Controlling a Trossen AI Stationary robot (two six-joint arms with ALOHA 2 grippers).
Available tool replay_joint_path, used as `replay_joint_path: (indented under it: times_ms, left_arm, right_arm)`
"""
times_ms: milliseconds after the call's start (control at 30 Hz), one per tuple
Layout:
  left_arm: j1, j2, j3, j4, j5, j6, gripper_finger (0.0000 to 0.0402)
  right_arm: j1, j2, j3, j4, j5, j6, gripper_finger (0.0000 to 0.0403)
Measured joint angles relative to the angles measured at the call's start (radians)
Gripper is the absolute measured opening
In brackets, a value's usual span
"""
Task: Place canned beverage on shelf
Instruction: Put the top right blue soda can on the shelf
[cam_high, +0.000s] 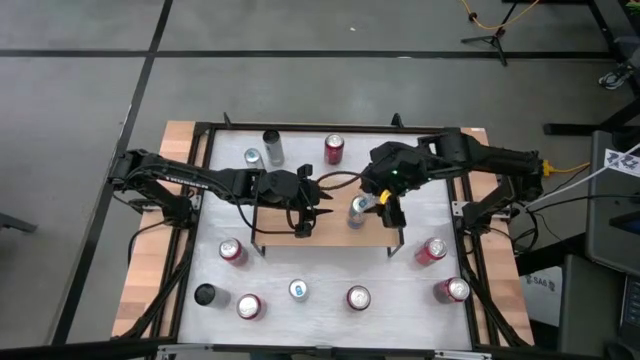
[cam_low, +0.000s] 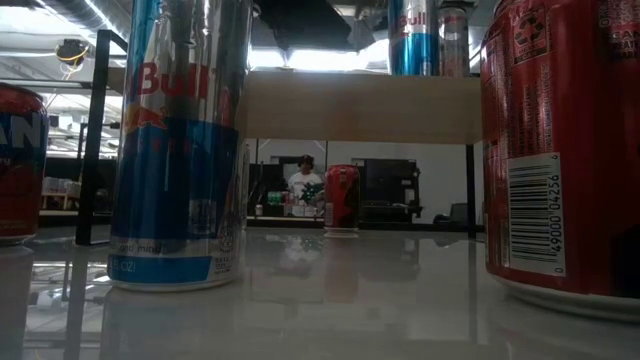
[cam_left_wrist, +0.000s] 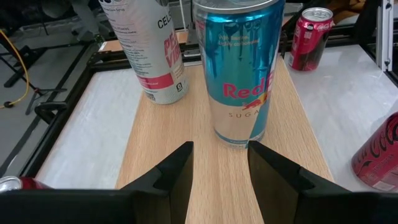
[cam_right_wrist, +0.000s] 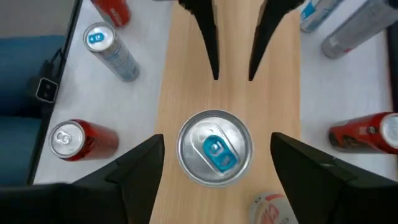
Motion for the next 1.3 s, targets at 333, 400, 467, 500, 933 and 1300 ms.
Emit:
replay_joint_path:
  times_ms: [333,400,467,500,933,1300]
  left_arm:
    - [0.000,0.000,0.000,0.000,0.000,0.000,0.0143]
    - [0.000,0.000,0.000,0.000,0.000,0.000,0.0143]
    - [0.000,0.000,0.000,0.000,0.000,0.000,0.0143]
    - [0.000,0.000,0.000,0.000,0.000,0.000,0.0143]
    - [0.000,0.000,0.000,0.001,-0.002,0.000,0.0143]
    - [0.002,0.000,0.000,0.059,-0.061,0.026,0.0143]
  right_arm:
    - [0.193,0.000,0.048,-0.105,0.151,0.163,0.0285]
    - [0.240,0.000,0.048,-0.122,0.200,0.238,0.0285]
    - [0.287,-0.001,0.037,-0.123,0.250,0.315,0.0285]
    - [0.309,-0.001,0.027,-0.125,0.278,0.352,0.0285]
    - [0.597,0.001,-0.273,-0.055,0.587,0.878,0.0285]
    - [0.575,0.000,-0.484,0.164,0.674,0.927,0.0285]
